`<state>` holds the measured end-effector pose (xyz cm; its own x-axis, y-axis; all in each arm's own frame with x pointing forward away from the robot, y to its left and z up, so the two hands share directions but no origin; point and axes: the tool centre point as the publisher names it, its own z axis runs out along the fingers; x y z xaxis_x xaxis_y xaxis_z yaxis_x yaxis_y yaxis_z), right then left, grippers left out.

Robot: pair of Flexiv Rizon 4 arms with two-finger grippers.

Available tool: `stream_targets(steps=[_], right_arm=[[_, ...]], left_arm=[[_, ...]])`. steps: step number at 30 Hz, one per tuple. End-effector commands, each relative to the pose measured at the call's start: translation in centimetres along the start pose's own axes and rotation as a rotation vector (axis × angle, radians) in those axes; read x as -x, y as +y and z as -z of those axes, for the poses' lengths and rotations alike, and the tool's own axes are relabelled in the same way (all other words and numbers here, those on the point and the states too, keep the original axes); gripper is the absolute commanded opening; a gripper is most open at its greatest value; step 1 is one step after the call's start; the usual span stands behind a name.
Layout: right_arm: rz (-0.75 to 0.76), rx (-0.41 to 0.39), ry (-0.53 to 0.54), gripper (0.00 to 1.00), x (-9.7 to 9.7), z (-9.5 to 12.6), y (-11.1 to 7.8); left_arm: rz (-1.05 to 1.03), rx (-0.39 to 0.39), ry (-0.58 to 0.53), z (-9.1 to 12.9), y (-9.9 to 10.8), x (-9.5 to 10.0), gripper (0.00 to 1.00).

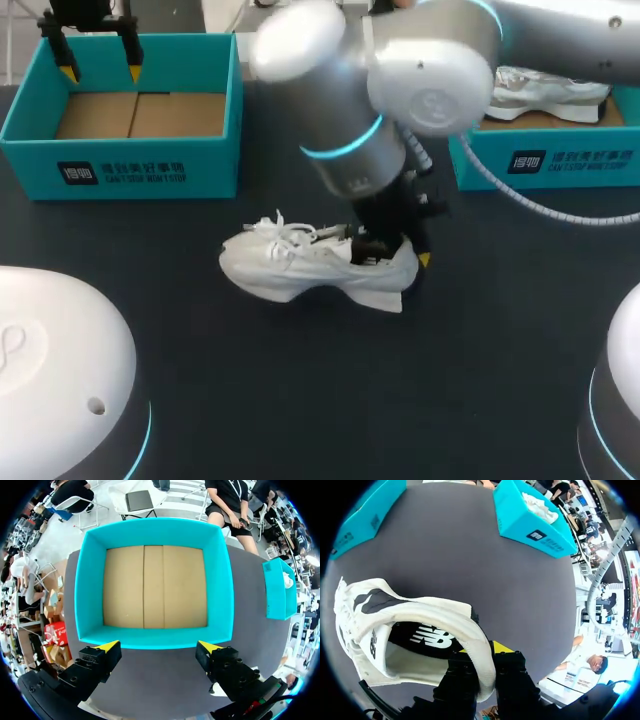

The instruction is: Take the shoe out of the shoebox, open the shoe tongue, remove and reinsert the insole, then place the shoe into the shoebox

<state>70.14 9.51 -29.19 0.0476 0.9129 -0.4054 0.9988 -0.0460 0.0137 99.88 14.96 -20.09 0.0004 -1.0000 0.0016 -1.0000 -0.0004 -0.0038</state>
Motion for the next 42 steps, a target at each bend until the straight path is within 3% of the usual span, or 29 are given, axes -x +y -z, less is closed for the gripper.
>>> stream_targets(steps=[1,9,26,27,28,29,36,42], right_arm=[[0.016,-0.006,0.019,0.00,-0.8,-1.8,-0.3],[0.073,-0.035,0.029,0.00,-2.3,-3.7,0.0],[0.119,-0.007,0.025,0.00,-4.4,-6.2,0.5],[0.112,-0.005,0.031,0.20,-4.4,-6.2,0.5],[0.104,-0.008,0.041,0.51,-4.2,-6.1,0.6],[0.104,-0.008,0.041,1.00,-4.0,-6.0,0.6],[0.105,0.032,0.080,1.00,-2.4,-3.2,0.2],[0.275,0.080,0.153,1.00,-1.2,0.1,0.3]], left_arm=[[0.000,0.001,0.000,0.0,0.0,0.0,1.00],[0.000,0.001,0.000,0.0,0.0,0.0,1.00],[0.000,0.001,0.000,0.0,0.0,0.0,1.00],[0.000,0.001,0.000,0.0,0.0,0.0,1.00],[0.000,0.001,0.000,0.0,0.0,0.0,1.00],[0.000,0.001,0.000,0.0,0.0,0.0,1.00],[0.000,0.001,0.000,0.0,0.0,0.0,1.00],[0.000,0.001,0.000,0.0,0.0,0.0,1.00]])
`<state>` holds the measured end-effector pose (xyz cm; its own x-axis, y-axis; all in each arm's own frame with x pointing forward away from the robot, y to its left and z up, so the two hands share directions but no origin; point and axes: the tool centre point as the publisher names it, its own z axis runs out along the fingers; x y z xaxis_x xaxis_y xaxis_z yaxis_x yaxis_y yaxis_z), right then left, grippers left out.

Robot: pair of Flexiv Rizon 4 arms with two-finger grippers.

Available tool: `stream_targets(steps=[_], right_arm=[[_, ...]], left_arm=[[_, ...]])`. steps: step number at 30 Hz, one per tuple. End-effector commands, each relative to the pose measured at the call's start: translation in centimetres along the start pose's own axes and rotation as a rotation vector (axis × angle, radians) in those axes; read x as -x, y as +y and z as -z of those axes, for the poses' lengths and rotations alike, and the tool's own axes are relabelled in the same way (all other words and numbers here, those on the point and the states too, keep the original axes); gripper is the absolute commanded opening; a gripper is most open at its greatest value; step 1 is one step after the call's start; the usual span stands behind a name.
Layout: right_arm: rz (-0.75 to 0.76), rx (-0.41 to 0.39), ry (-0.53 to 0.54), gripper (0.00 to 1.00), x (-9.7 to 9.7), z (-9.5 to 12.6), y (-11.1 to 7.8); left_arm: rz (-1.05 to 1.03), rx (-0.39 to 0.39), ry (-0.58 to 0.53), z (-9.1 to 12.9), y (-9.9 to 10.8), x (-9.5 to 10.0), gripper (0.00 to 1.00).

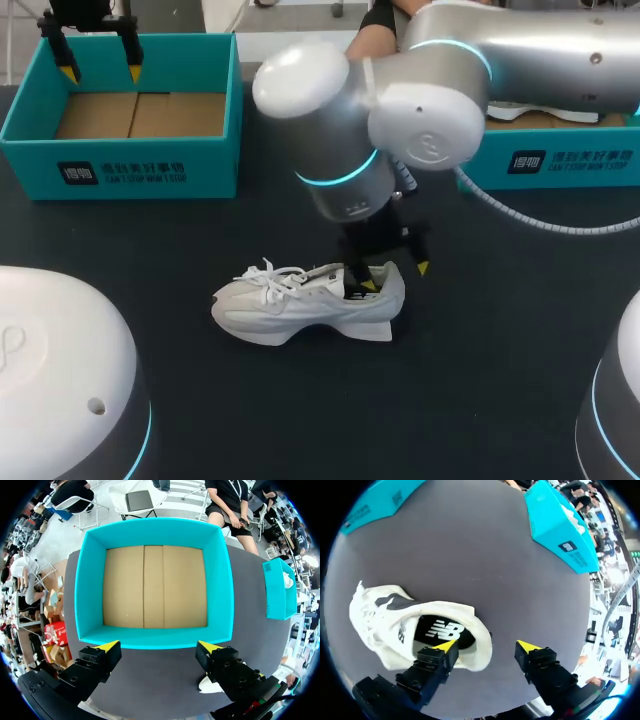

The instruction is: Take the shoe out of the shoebox, open the shoe tongue, remove and reinsert the insole, then place the shoe into the shoebox

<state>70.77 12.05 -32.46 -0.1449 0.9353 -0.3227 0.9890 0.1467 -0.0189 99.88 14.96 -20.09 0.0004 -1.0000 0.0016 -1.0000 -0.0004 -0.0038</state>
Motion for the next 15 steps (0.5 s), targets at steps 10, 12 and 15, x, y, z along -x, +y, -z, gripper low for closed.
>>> stream_targets(steps=[10,12,15], right_arm=[[0.632,0.103,0.111,1.00,0.9,6.7,-1.4],[0.632,0.103,0.111,1.00,0.9,6.7,-1.4],[0.632,0.103,0.111,1.00,0.9,6.7,-1.4]], left_arm=[[0.000,0.001,0.000,0.0,0.0,0.0,1.00],[0.000,0.001,0.000,0.0,0.0,0.0,1.00],[0.000,0.001,0.000,0.0,0.0,0.0,1.00]])
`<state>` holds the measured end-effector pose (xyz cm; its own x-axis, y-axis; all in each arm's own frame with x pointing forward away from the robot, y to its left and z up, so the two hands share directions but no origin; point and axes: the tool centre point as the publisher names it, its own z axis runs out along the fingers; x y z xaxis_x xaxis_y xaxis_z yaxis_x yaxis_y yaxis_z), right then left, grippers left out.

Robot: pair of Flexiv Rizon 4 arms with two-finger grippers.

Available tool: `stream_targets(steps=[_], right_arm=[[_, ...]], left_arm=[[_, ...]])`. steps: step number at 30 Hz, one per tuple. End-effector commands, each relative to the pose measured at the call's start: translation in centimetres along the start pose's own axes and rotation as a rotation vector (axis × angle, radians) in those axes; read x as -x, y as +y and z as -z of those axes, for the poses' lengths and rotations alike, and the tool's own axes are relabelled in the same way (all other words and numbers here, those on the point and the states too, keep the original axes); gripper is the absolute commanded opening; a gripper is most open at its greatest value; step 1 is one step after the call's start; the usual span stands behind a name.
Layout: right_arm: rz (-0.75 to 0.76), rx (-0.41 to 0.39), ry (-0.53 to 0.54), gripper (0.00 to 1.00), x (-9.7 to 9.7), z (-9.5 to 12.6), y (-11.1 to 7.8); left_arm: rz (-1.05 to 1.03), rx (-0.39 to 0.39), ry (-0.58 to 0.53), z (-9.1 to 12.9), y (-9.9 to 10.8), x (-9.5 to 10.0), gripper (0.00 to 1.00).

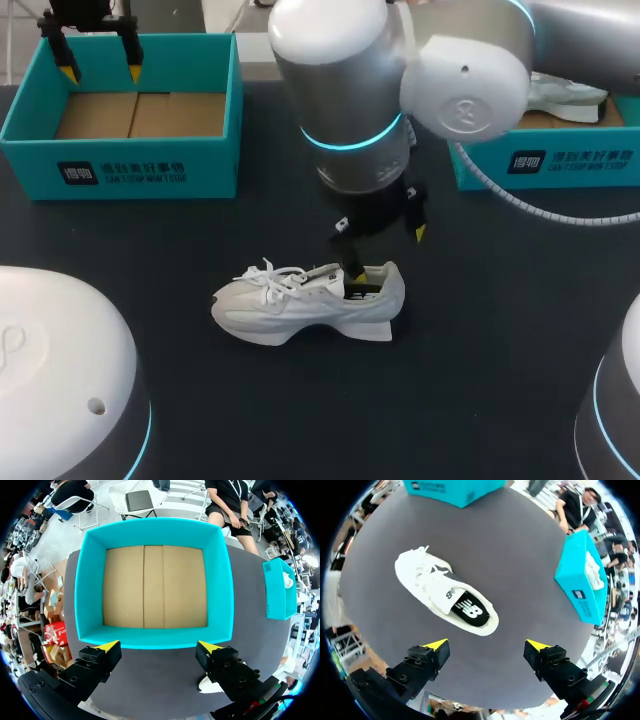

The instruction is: Take the shoe out of the shoebox, open the shoe tongue, remove and reinsert the insole, then place the shoe into the shoebox

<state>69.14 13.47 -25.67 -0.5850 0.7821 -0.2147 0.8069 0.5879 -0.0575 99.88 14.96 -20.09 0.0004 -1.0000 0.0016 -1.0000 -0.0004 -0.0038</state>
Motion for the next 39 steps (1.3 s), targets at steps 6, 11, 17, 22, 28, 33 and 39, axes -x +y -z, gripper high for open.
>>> stream_targets(steps=[6,11,17,22,28,33,39], right_arm=[[0.156,0.008,0.025,1.00,0.3,-0.2,-0.1],[0.192,0.041,0.063,1.00,0.2,-0.8,-0.7],[0.488,0.230,0.228,1.00,1.4,-2.1,-2.8],[0.665,0.295,0.310,1.00,2.7,-1.6,-2.9],[0.792,0.378,0.370,1.00,3.9,-1.1,-2.3],[0.840,0.514,0.417,1.00,4.5,-1.1,-2.1],[0.833,0.709,0.468,1.00,5.1,-1.4,-2.0]], left_arm=[[0.000,0.001,0.000,0.0,0.0,0.0,1.00],[0.000,0.001,0.000,0.0,0.0,0.0,1.00],[0.000,0.001,0.000,0.0,0.0,0.0,1.00],[0.000,0.001,0.000,0.0,0.0,0.0,1.00],[0.000,0.001,0.000,0.0,0.0,0.0,1.00],[0.000,0.001,0.000,0.0,0.0,0.0,1.00],[0.000,0.001,0.000,0.0,0.0,0.0,1.00]])
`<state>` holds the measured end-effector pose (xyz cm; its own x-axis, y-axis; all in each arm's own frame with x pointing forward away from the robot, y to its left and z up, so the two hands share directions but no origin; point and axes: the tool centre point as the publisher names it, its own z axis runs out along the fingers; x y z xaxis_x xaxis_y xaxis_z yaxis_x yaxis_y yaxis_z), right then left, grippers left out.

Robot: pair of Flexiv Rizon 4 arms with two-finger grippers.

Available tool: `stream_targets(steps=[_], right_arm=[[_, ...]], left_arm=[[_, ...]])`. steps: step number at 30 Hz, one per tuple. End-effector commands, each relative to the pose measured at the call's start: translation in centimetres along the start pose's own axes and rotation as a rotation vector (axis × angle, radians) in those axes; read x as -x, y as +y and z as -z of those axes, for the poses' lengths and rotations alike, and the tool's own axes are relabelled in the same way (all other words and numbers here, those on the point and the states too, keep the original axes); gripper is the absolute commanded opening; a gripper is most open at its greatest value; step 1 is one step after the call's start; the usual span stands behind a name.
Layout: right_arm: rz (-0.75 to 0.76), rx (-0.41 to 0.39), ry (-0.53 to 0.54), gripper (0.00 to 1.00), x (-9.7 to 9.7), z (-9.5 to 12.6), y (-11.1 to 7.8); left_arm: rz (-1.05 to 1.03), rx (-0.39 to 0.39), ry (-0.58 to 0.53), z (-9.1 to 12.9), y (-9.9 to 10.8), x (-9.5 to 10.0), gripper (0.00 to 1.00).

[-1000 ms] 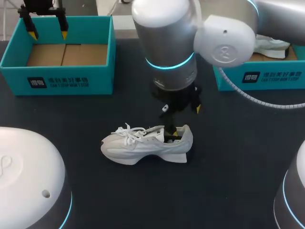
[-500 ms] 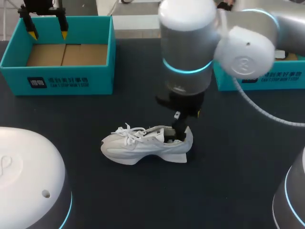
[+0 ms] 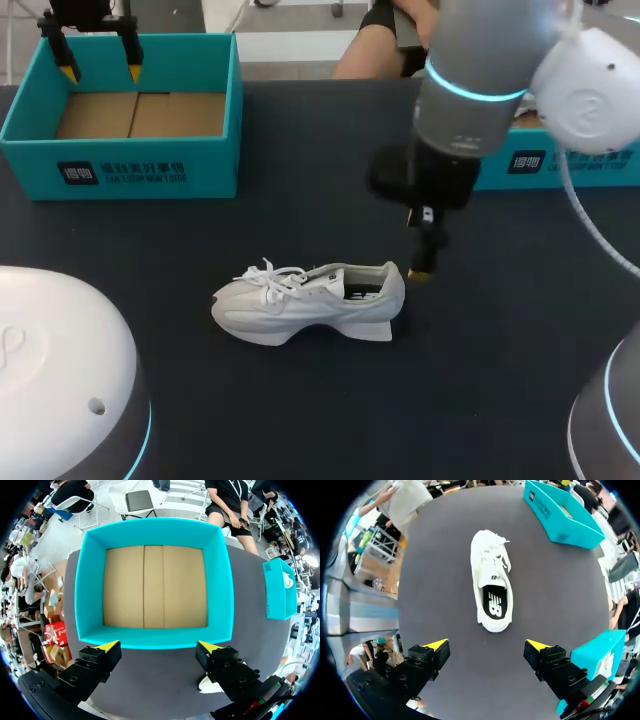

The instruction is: Take the shoe out of the shoebox, open the shoe tongue, remove and reinsert the insole, then place the shoe into the shoebox

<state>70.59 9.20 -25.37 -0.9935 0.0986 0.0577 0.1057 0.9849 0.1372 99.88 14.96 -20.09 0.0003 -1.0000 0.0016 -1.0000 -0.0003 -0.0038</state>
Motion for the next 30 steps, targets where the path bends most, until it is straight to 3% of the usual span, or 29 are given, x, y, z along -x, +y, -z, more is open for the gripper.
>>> stream_targets(steps=[1,10,19,30], right_arm=[[0.099,0.487,-0.013,1.00,0.2,-0.3,-1.2],[0.086,0.692,-0.062,1.00,1.0,-0.9,-2.6],[0.083,0.814,-0.047,1.00,1.5,-2.6,-3.6],[0.085,0.828,-0.042,1.00,1.5,-3.3,-3.7]], left_arm=[[0.000,0.001,0.000,0.0,0.0,0.0,1.00],[0.000,0.001,0.000,0.0,0.0,0.0,1.00],[0.000,0.001,0.000,0.0,0.0,0.0,1.00],[0.000,0.001,0.000,0.0,0.0,0.0,1.00]])
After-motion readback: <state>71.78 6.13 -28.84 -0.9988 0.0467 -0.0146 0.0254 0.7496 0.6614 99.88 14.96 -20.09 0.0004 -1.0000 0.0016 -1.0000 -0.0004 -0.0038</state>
